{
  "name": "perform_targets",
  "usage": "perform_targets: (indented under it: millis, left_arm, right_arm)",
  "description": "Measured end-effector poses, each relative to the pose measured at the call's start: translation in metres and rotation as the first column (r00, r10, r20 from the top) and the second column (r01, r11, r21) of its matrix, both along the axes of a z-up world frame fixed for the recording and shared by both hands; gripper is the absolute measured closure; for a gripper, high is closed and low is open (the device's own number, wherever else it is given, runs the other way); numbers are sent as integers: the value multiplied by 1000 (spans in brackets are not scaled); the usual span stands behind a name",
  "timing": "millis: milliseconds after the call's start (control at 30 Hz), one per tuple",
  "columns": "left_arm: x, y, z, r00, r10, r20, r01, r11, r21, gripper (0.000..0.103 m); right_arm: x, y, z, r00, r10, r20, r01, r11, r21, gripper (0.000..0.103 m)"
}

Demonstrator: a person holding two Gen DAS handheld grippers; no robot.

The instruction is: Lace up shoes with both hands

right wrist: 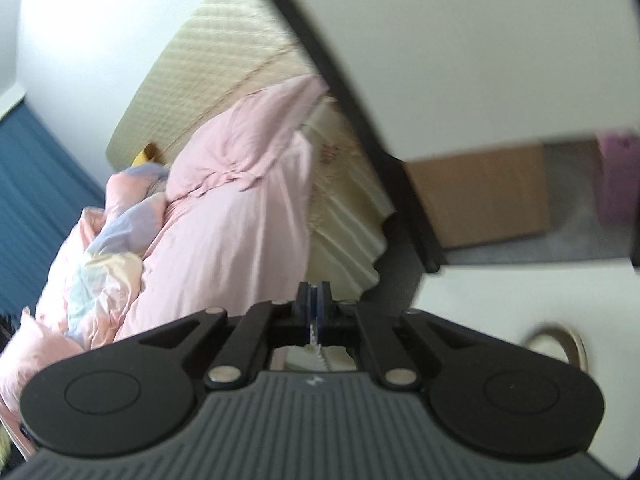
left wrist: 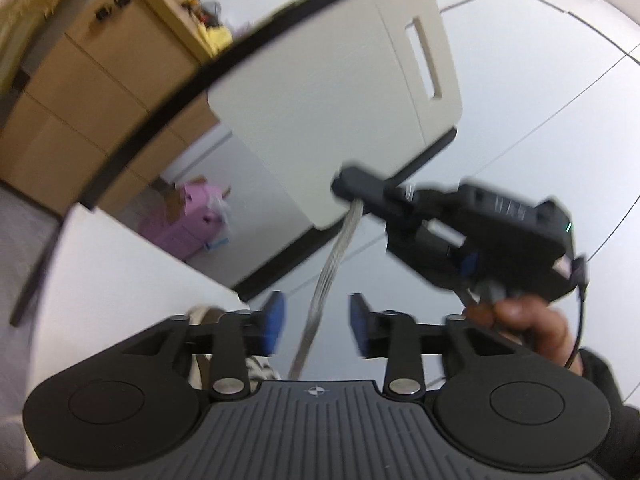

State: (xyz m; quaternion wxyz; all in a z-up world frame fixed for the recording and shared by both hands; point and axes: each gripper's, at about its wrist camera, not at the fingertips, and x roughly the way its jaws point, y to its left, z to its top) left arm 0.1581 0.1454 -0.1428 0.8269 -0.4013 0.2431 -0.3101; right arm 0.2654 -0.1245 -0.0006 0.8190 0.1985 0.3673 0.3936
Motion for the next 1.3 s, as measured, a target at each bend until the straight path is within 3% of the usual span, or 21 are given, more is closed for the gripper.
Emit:
perform_targets:
  millis: [233,400,533,667,800,933,1067,1167,1300]
  left_arm:
    - [-9,22,10,994,98,56,-97,995,-26,52]
    - [-9,34,10,988,150,48,-147,988,-53,51]
    - [-10,37,13,984,170,56,-167,985,-49,50]
    - [-11,31,19,983,166,83,-167,986,17,50]
    - [-14,7,26,981,113,157,-137,979,152,50]
    - [-15,-25,29,979,18,205,-77,956,284,50]
    - [-11,-53,22,981,-46,188,-28,926,376,52]
    - [-9,-69,23,973,-91,211,-6,909,416,52]
    - [-11,-83,23,961,-127,244,14,907,421,58]
  right_arm:
    - [8,54,57,983,107,148,-111,994,20,100]
    - [10,45,88,971,71,230,-93,992,89,100]
    - [12,30,85,975,32,220,-51,995,82,100]
    - [-1,-5,41,993,-55,107,43,993,113,100]
    - [-15,-42,-6,990,-143,-18,144,980,136,100]
    - [-29,-79,-53,964,-225,-144,245,958,147,100]
    - [-46,-103,-93,925,-286,-252,334,926,177,99]
    - [-54,-109,-102,910,-307,-279,367,909,197,99]
    - [-57,-115,-103,909,-299,-291,366,906,214,99]
